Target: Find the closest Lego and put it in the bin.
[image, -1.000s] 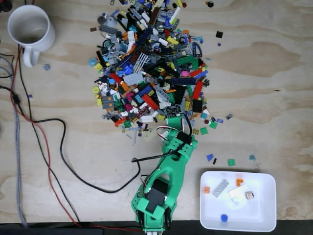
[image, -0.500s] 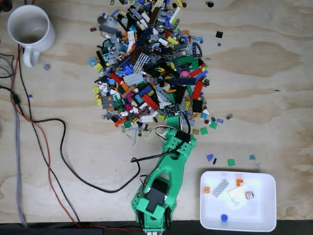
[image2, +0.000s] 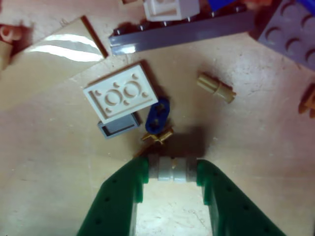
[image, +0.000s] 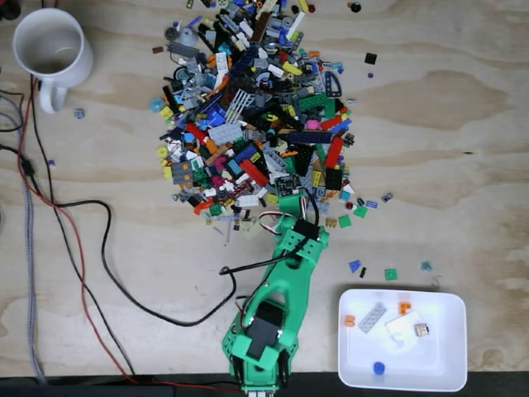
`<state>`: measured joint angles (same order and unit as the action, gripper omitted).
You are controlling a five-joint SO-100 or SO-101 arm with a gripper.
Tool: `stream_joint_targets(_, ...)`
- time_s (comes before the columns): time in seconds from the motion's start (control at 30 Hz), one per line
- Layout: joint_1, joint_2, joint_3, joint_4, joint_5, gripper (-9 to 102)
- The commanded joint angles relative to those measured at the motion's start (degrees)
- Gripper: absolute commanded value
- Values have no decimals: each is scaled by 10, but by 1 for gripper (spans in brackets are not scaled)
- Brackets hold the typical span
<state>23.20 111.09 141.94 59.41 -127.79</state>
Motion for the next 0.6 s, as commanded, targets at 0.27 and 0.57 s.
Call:
stream_joint_targets(0.27,-25,29,-110,45,91,6)
stream_joint_targets(0.57,27,50,-317,90,232,8)
